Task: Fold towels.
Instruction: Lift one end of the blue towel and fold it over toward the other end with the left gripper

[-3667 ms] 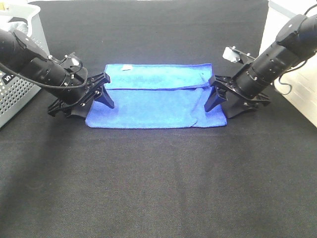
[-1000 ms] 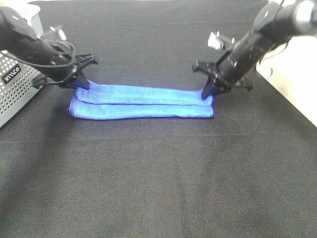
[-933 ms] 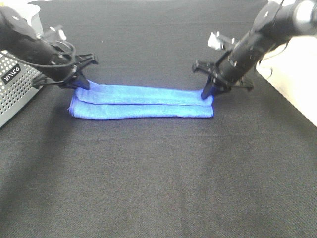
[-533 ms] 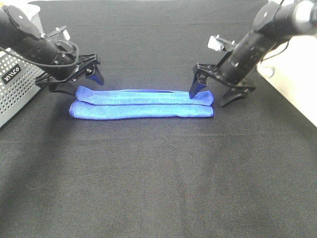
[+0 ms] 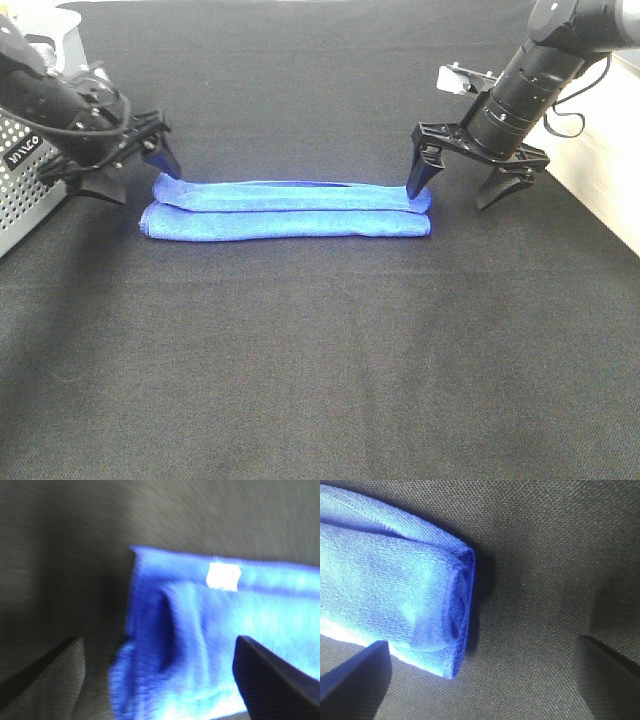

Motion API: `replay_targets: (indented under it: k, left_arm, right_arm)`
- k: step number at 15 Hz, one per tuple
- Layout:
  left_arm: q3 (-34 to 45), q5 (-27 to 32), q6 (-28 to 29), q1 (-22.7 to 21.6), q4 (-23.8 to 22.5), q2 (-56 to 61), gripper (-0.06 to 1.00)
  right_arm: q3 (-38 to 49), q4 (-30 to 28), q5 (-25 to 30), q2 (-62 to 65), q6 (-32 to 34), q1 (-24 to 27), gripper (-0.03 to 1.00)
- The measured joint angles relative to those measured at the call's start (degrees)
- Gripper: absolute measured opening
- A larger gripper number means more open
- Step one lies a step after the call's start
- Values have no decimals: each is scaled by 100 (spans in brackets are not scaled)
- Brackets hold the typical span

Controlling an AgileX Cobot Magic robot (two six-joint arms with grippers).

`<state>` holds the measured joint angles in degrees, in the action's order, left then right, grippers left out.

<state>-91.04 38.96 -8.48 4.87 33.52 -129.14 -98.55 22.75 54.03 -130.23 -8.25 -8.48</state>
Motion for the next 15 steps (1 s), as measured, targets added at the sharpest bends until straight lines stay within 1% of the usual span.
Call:
replay_targets:
  k: [3,6,7,10,11,12,13,15]
  left_arm:
    - [-17,46,-138,166,11,-275,77]
    - [-34,57,-149,183,29,-298,76]
    - [-34,34,-149,195,40,-309,70]
    - [-34,6,-29,252,69,-395,12]
    - [-34,0,23,269,46,-390,8]
    - [-34,0,115,269,17,-367,9]
    - [-34,0,206,269,-120,-304,9]
    - [-34,40,659,275,-871,80,9]
  right_arm:
    - [0,-6,0,0,69,0,92]
    - [0,-6,0,0,80,0,92]
    - [0,-6,0,0,80,0,92]
    - [0,-6,-6,0,80,0,92]
    - [0,-6,-11,0,80,0,92]
    - [0,-6,-11,0,80,0,92]
    - [0,-6,-23,0,86,0,92]
    - [0,-6,-34,0,92,0,92]
